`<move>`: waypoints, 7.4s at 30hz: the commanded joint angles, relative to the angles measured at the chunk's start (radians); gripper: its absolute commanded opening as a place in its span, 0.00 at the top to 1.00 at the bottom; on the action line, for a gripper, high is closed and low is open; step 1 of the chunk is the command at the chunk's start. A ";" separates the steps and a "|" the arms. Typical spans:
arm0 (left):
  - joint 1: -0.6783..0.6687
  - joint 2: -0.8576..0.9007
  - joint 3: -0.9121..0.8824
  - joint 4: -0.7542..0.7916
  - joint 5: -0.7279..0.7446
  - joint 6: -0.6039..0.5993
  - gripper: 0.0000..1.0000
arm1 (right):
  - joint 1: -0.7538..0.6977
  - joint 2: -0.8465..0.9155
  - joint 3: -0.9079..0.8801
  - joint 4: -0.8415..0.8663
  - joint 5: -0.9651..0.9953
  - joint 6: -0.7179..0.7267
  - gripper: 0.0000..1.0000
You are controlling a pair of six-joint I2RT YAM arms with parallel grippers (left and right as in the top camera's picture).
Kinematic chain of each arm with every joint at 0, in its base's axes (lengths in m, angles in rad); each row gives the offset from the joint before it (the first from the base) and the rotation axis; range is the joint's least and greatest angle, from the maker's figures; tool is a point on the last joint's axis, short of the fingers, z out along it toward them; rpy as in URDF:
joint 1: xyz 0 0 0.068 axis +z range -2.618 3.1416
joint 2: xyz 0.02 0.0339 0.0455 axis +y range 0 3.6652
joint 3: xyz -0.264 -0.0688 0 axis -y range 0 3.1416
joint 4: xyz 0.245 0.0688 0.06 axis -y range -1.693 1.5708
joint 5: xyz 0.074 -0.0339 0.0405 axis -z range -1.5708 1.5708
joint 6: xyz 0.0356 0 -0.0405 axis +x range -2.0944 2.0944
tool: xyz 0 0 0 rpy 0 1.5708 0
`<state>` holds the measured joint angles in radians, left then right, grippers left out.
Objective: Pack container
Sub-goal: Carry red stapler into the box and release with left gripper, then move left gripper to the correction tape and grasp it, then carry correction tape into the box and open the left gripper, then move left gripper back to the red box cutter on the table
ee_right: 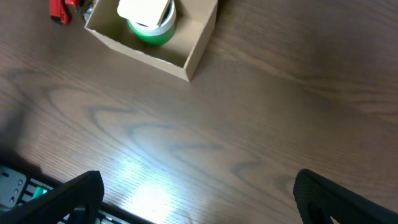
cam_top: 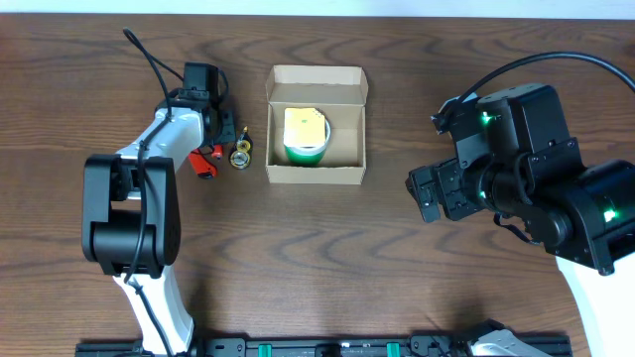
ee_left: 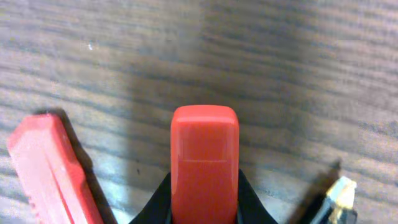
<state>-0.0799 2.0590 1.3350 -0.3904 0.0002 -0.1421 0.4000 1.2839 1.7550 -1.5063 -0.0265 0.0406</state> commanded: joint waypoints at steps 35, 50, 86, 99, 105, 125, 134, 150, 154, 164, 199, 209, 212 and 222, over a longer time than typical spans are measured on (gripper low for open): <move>-0.628 -0.230 0.206 -0.180 -0.078 -0.378 0.94 | -0.007 -0.012 -0.002 -0.002 0.003 -0.012 0.01; -0.628 -0.150 0.206 -0.070 -0.169 -0.388 0.94 | -0.007 -0.012 -0.002 -0.002 0.003 -0.012 0.01; -0.354 -0.494 0.192 -0.515 -0.475 -0.546 0.21 | -0.007 -0.012 -0.002 -0.002 0.003 -0.012 0.01; -0.122 -0.441 -0.172 -0.095 -0.127 -0.198 0.19 | -0.007 -0.012 -0.002 -0.002 0.003 -0.012 0.01; -0.118 -0.352 -0.196 -0.026 -0.002 -0.011 0.22 | -0.007 -0.012 -0.002 -0.002 0.003 -0.012 0.01; -0.108 -0.134 -0.196 0.077 0.085 0.165 0.23 | -0.007 -0.012 -0.002 -0.002 0.003 -0.012 0.01; -0.108 -0.090 -0.196 0.082 0.074 0.165 0.37 | -0.007 -0.012 -0.002 -0.002 0.003 -0.012 0.01; -0.105 -0.127 -0.154 0.042 0.036 0.100 0.75 | -0.007 -0.012 -0.002 -0.002 0.003 -0.012 0.01; -0.097 -0.185 -0.109 -0.013 0.011 0.093 0.76 | -0.007 -0.012 -0.002 -0.002 0.003 -0.012 0.01; -0.154 -0.462 -0.052 -0.054 0.050 -0.134 0.81 | -0.007 -0.012 -0.002 -0.002 0.003 -0.012 0.01; -0.549 -0.352 -0.008 0.172 -0.028 -0.288 0.18 | -0.007 -0.012 -0.002 -0.002 0.003 -0.012 0.01; -0.394 -0.684 0.020 -0.379 -0.518 -0.537 0.17 | -0.007 -0.012 -0.002 -0.002 0.003 -0.012 0.01; -0.284 -0.699 0.011 -0.500 -0.518 -0.586 0.16 | -0.007 -0.012 -0.002 -0.002 0.003 -0.012 0.01; -0.047 -0.589 -0.182 -0.280 -0.282 -0.511 0.17 | -0.007 -0.012 -0.002 -0.002 0.003 -0.012 0.01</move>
<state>-0.1539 1.4197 1.1995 -0.7177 -0.3714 -0.6971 0.4000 1.2816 1.7531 -1.5063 -0.0265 0.0402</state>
